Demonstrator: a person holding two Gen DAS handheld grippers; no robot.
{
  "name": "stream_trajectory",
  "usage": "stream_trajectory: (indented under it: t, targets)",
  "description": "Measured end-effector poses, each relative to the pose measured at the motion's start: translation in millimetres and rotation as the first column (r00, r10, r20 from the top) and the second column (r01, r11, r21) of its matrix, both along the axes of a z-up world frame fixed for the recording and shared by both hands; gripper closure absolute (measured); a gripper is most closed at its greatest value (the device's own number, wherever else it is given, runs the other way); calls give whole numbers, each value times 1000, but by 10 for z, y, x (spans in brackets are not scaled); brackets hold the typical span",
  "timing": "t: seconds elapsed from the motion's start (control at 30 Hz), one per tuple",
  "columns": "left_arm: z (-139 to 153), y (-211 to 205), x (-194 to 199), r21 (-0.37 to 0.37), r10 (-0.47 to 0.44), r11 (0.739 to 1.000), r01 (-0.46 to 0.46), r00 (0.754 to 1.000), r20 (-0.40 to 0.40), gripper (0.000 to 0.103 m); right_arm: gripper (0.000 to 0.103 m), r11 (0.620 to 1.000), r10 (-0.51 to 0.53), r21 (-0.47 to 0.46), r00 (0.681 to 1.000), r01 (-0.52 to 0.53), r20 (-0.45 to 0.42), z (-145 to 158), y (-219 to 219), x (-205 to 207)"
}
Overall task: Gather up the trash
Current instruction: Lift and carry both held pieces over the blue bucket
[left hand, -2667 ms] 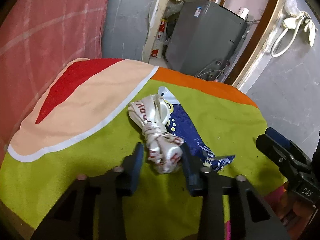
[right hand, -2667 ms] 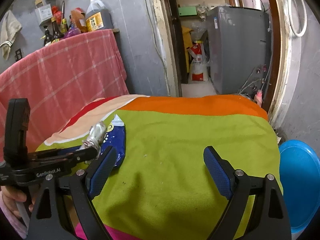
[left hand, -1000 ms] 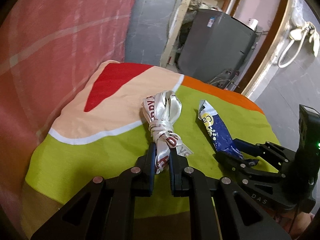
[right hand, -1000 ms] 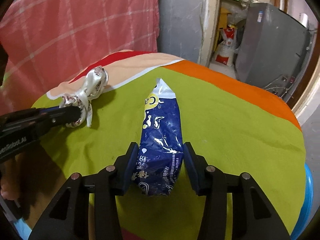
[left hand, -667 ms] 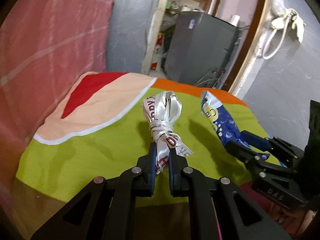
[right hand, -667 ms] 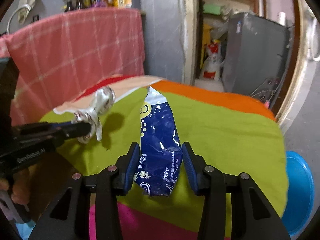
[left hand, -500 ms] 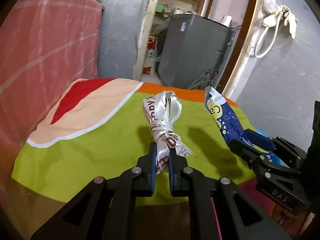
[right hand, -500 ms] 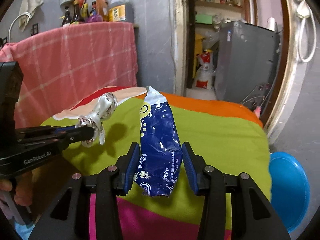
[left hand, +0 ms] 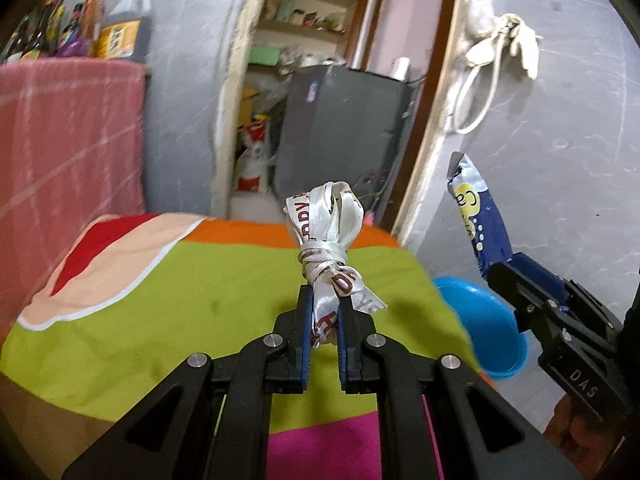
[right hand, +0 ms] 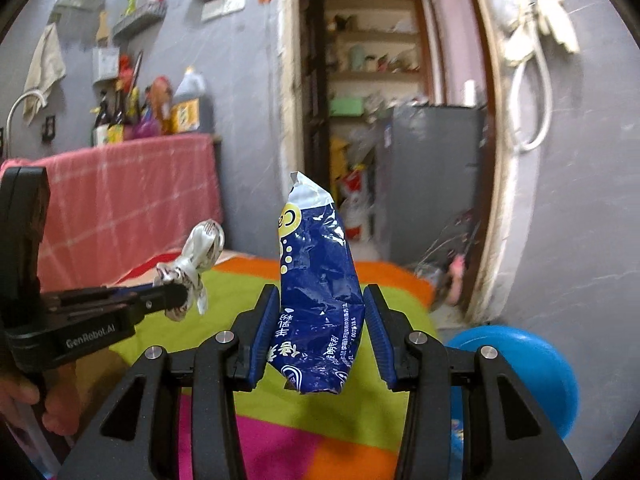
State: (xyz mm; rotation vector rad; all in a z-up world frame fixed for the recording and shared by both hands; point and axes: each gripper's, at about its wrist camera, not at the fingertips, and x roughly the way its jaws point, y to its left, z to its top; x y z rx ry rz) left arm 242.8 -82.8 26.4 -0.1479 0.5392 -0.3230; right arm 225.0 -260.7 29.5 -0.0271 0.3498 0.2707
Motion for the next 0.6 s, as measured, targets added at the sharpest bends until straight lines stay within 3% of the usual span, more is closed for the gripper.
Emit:
stream_trajectory:
  t: [0.27,0.6]
  targets:
    - [113,-712,68,-10,-82,996,84,993,87,95,62,990,-144,17,985,143,90,100,-646,-96]
    - [22,-1747,303,35,-214,977,211,971,106,95,62,948,-315,72,944,309,94,-53,-1506,-45]
